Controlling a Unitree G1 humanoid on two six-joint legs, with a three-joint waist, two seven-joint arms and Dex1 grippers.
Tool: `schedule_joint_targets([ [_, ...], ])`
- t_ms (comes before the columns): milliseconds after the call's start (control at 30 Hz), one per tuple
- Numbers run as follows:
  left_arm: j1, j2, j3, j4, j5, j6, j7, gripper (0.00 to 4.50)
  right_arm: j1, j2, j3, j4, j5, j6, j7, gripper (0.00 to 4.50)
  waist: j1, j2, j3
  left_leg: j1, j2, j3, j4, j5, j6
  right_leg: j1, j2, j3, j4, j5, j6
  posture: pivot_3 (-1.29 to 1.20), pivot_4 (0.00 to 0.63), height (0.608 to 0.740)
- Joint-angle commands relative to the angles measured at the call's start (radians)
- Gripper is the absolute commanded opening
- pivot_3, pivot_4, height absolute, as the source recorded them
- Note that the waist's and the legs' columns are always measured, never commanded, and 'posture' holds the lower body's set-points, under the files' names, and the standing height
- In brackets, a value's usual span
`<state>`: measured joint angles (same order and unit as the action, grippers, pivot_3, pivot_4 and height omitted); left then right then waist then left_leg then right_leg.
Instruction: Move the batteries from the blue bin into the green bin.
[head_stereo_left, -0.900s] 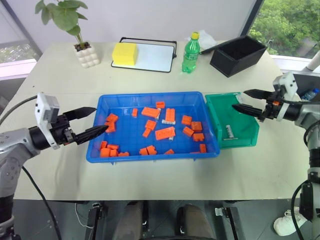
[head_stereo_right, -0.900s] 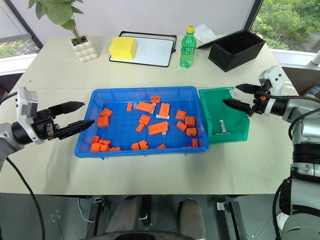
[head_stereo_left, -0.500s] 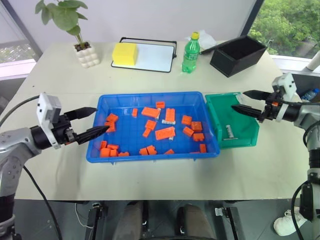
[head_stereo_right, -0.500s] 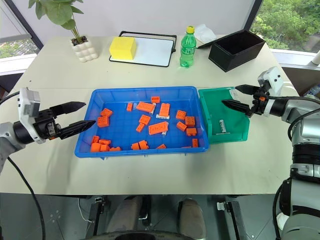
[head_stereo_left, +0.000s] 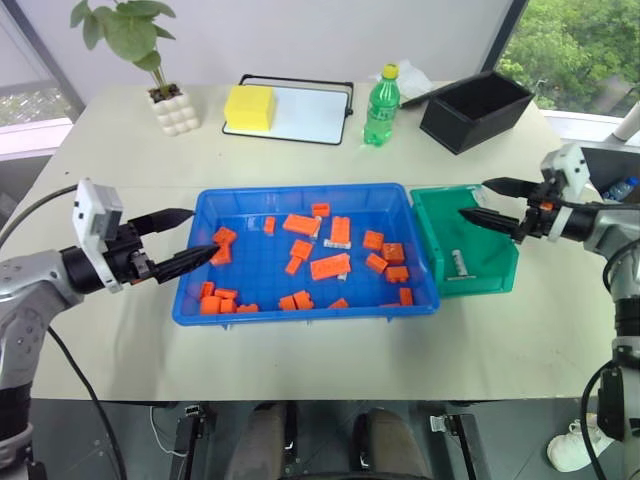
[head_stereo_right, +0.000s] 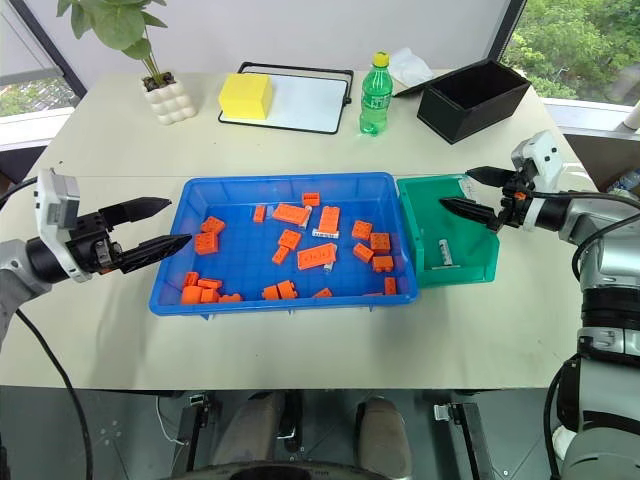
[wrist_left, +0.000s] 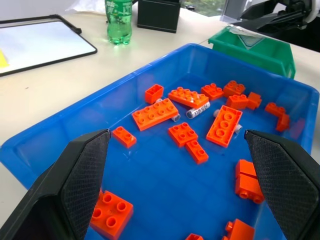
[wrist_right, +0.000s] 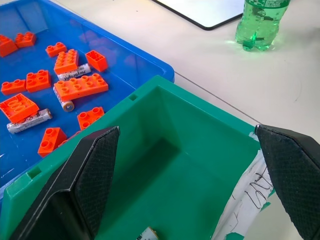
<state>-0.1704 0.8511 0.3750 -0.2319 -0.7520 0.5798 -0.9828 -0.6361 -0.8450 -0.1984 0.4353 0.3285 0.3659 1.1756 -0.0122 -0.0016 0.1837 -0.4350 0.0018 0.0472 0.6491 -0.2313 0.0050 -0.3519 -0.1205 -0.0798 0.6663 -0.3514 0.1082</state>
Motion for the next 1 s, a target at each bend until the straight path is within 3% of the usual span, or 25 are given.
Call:
schedule_joint_targets([
  [33, -0.011, -0.005, 0.018, -0.003, 0.010, -0.020, 0.015, 4.50, -0.021, 0.001, -0.007, -0.026, 0.014, -0.019, -0.007, 4.46, 0.000, 0.000, 0.000, 0.000, 0.000, 0.000, 0.000, 0.000, 0.000, 0.000, 0.000, 0.000, 0.000, 0.000, 0.000, 0.00, 0.150, 0.739],
  [267, -0.027, -0.043, 0.025, 0.015, 0.030, -0.048, 0.060, 4.50, -0.150, 0.131, 0.020, -0.116, 0.077, 0.029, -0.064, 4.46, -0.005, 0.000, 0.000, 0.000, 0.001, 0.000, 0.000, 0.000, 0.000, -0.001, 0.001, 0.000, 0.000, 0.000, 0.000, 0.00, 0.150, 0.739],
  [533, 0.003, -0.025, 0.026, -0.016, 0.023, -0.024, 0.042, 4.50, -0.256, 0.322, 0.191, -0.195, 0.064, 0.082, -0.068, 4.46, 0.000, 0.000, 0.000, 0.000, 0.002, 0.000, 0.000, 0.000, 0.000, -0.001, 0.001, 0.000, 0.001, 0.000, 0.000, 0.00, 0.150, 0.739],
  [800, 0.033, -0.068, 0.026, -0.093, 0.011, -0.025, 0.095, 4.50, -0.322, 0.564, 0.353, 0.015, -0.093, -0.077, -0.181, 4.46, -0.004, 0.000, 0.000, 0.000, 0.001, 0.000, 0.000, 0.000, 0.000, -0.002, 0.001, 0.000, 0.002, 0.000, 0.000, 0.00, 0.150, 0.739],
  [1000, 0.088, -0.102, 0.046, -0.147, -0.001, -0.028, 0.138, 4.50, -0.374, 0.628, 0.417, 0.156, -0.173, -0.122, -0.169, 4.46, -0.006, 0.000, 0.000, 0.000, 0.001, -0.001, 0.000, 0.000, 0.000, -0.002, 0.001, 0.000, 0.003, 0.000, 0.000, 0.00, 0.150, 0.739],
])
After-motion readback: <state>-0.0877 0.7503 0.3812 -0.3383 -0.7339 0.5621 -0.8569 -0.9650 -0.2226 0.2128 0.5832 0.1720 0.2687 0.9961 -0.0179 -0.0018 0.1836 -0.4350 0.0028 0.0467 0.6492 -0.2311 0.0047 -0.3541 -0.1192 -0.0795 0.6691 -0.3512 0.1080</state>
